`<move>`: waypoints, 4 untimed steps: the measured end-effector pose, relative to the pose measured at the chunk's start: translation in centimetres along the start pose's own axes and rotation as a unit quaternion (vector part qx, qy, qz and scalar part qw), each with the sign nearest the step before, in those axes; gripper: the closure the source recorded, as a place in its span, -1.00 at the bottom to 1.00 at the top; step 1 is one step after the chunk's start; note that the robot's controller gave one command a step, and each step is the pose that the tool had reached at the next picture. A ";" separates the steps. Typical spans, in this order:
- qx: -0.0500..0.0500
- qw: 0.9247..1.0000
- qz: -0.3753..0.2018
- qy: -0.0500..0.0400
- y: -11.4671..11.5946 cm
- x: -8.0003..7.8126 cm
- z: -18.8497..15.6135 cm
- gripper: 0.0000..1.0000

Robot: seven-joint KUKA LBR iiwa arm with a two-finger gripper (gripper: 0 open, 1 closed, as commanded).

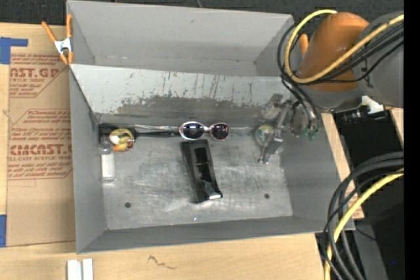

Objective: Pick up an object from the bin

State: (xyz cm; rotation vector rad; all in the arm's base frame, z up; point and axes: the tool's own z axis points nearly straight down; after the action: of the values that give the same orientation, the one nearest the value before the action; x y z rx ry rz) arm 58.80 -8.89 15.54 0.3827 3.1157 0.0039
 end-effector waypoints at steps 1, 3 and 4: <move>0.001 0.997 0.076 0.000 -4.1 -1.1 3.1 -1.00; 0.000 1.000 0.019 -0.007 -3.8 -1.9 7.1 1.00; 0.000 1.000 0.019 -0.007 -3.8 -1.9 7.1 1.00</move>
Offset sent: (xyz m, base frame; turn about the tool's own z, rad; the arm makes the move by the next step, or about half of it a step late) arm 0.0054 -0.0427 -0.0854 0.0365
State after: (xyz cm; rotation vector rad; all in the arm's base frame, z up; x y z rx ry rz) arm 59.70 -13.05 8.47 0.4391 3.0945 0.0005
